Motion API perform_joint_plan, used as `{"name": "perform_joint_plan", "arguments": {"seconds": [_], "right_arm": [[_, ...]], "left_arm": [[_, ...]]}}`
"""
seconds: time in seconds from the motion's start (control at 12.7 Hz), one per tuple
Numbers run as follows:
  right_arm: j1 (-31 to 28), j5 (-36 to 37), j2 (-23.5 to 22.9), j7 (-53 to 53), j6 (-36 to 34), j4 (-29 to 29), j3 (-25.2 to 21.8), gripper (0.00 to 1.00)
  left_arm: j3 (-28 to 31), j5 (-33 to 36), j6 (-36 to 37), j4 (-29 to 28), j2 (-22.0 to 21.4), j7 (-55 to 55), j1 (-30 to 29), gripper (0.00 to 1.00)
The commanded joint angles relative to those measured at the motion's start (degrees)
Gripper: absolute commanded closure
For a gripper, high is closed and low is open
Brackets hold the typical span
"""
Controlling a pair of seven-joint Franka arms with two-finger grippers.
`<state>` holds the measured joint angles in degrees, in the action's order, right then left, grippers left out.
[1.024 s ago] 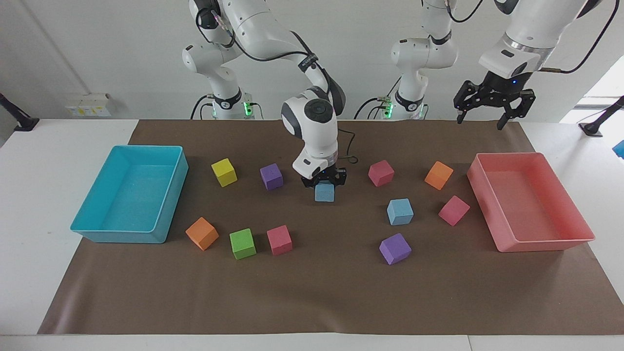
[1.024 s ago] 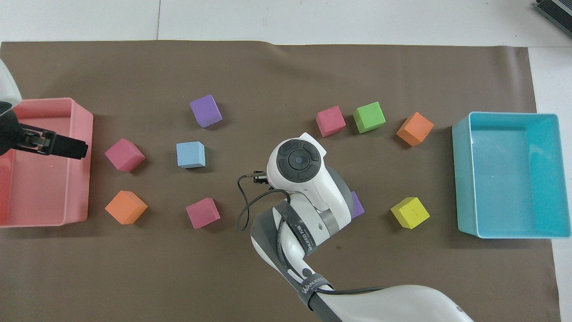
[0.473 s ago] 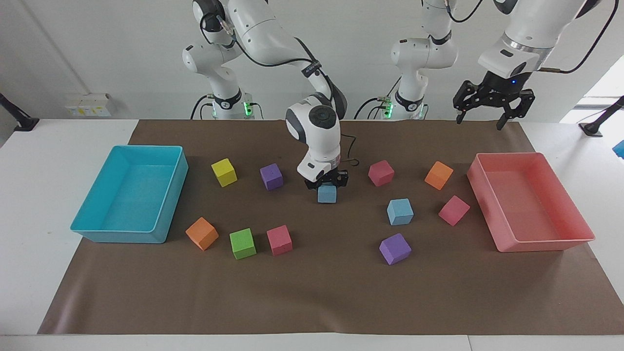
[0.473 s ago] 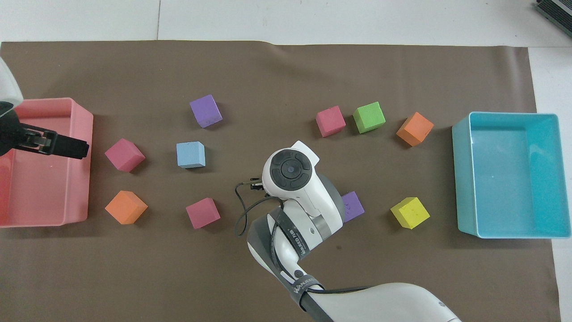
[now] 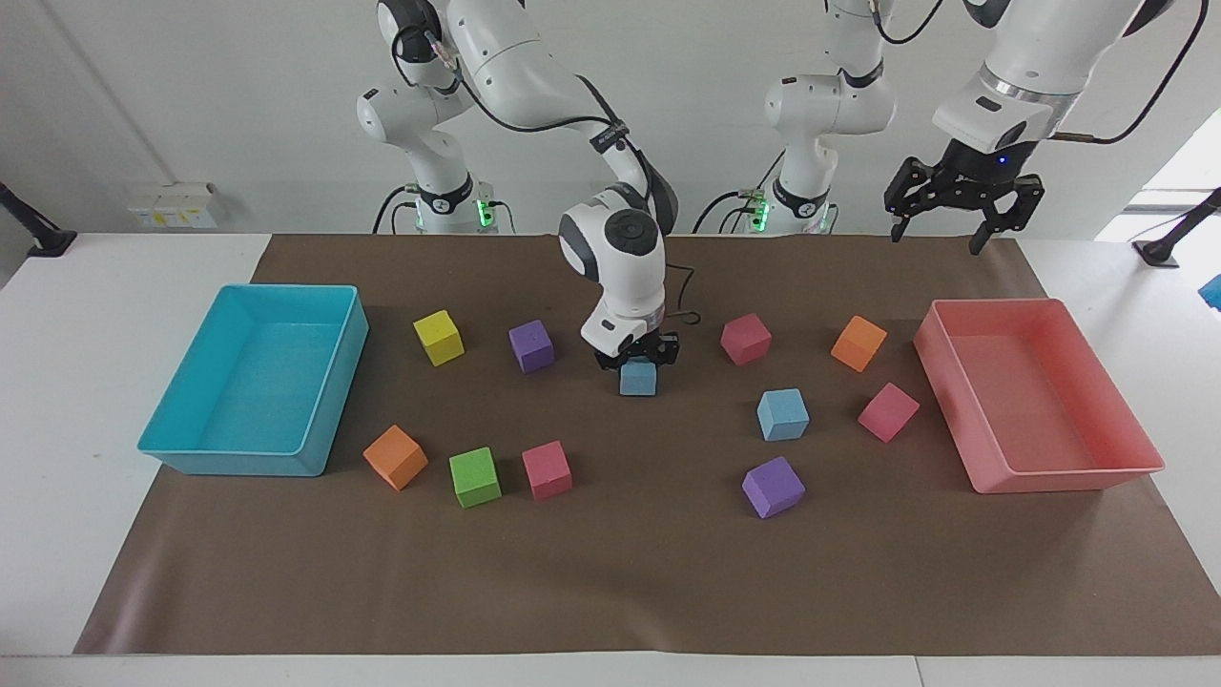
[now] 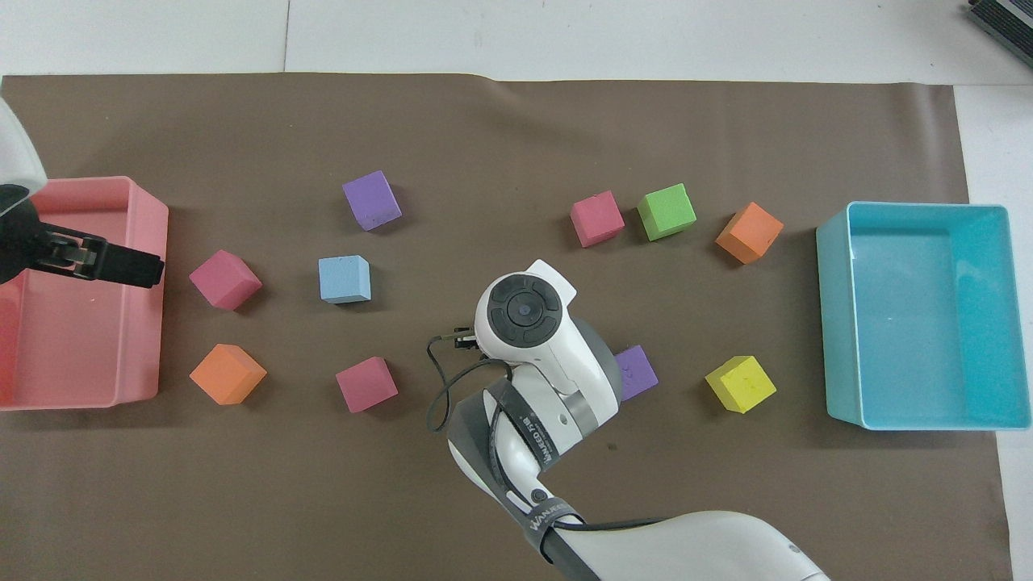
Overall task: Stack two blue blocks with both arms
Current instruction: 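Carry the blue cube to the table center and release it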
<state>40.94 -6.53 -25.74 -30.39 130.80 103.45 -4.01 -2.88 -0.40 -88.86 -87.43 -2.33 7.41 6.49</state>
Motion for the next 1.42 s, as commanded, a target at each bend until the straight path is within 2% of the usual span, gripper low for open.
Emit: {"name": "perform_joint_plan", "arguments": {"seconds": [0.0,0.16,0.32,0.39,0.47,0.55,0.87,1.34], "right_arm": [[-0.07,-1.38,1.48,3.66,1.12,2.19,0.14,1.00],[-0.07,-1.38,1.74,4.81,1.21,2.81,0.14,0.99],[0.02,-1.47,1.74,5.08,1.21,2.90,0.14,0.88],[-0.07,-1.47,1.74,4.99,1.21,2.90,0.14,0.74],[-0.07,-1.47,1.74,4.90,1.21,2.90,0.14,0.21],[-0.07,-1.47,1.83,4.82,1.12,2.98,0.14,0.00],[-0.42,-1.47,1.74,4.46,0.86,2.02,0.06,0.00],[-3.49,-1.47,7.53,5.08,-2.65,1.93,-0.21,0.00]], "left_arm": [[0.33,-0.04,-0.70,-0.20,-0.13,-0.64,0.63,0.00],[0.24,-0.04,-0.79,-0.02,0.04,-0.73,0.63,0.00],[0.24,-0.04,-0.88,0.24,0.22,-1.51,0.63,0.00],[0.24,-0.04,-1.05,0.24,0.22,-1.69,0.63,0.00],[0.24,0.04,-1.40,0.24,0.30,-1.69,0.63,0.00],[0.24,-0.04,-1.40,0.33,0.83,-1.69,0.63,0.00],[0.24,-0.04,-1.05,1.55,1.62,-1.69,0.36,0.00],[0.33,0.04,-1.31,6.04,7.59,-1.87,0.36,0.00]]}}
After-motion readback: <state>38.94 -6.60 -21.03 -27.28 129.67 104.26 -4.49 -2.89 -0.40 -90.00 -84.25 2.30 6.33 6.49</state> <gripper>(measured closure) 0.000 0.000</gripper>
